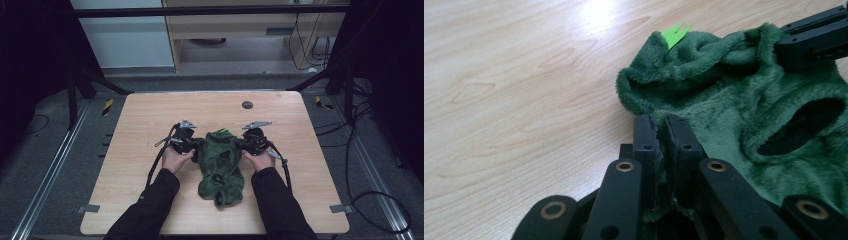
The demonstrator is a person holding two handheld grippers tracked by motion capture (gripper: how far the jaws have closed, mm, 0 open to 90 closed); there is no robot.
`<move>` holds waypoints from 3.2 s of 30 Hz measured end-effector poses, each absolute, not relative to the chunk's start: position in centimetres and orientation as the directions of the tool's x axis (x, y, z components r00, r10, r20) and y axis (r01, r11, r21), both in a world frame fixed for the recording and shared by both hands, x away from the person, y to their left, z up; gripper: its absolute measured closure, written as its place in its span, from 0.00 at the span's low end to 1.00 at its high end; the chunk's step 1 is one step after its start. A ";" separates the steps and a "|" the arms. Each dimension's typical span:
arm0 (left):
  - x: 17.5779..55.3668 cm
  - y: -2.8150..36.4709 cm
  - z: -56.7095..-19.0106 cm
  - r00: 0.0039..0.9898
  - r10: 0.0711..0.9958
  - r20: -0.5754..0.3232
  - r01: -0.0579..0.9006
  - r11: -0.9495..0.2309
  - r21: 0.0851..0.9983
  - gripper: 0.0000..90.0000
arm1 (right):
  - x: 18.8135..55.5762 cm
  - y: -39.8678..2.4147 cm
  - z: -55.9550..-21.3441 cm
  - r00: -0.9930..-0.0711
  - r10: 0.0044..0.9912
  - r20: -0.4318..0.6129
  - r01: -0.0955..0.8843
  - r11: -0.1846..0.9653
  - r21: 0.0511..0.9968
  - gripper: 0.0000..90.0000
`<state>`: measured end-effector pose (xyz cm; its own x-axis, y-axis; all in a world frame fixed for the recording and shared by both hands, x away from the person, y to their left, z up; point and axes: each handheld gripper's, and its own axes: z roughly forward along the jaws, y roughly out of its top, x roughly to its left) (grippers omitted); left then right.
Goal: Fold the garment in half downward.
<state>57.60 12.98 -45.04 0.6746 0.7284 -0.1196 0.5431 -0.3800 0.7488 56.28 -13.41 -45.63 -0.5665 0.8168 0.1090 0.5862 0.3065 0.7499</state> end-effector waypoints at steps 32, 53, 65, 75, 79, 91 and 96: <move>52.1 13.5 -41.1 0.746 0.664 -0.053 0.426 -0.414 0.805 0.94 | 52.5 -13.2 -41.8 -0.646 0.763 0.019 0.451 0.362 0.816 0.93; 49.5 13.5 -42.3 0.760 0.648 -0.050 0.429 -0.442 0.788 0.94 | 50.1 -13.5 -42.6 -0.694 0.720 -0.005 0.409 0.399 0.821 0.93; 47.7 14.2 -42.8 0.766 0.639 -0.070 0.439 -0.441 0.782 0.94 | 48.0 -13.7 -42.5 -0.722 0.692 0.002 0.383 0.396 0.835 0.93; 46.0 14.5 -43.5 0.776 0.625 -0.084 0.447 -0.451 0.772 0.94 | 46.4 -13.8 -43.0 -0.742 0.670 0.012 0.380 0.405 0.832 0.93; 45.7 14.5 -43.7 0.778 0.622 -0.086 0.450 -0.457 0.767 0.93 | 45.8 -13.9 -43.5 -0.747 0.664 0.020 0.387 0.411 0.825 0.93; 44.4 14.3 -45.0 0.792 0.603 -0.091 0.457 -0.488 0.743 0.93 | 44.2 -14.2 -44.6 -0.758 0.651 0.035 0.395 0.415 0.820 0.92; 44.0 14.1 -45.6 0.795 0.599 -0.098 0.465 -0.497 0.733 0.93 | 43.5 -14.4 -45.1 -0.765 0.641 0.060 0.405 0.407 0.819 0.91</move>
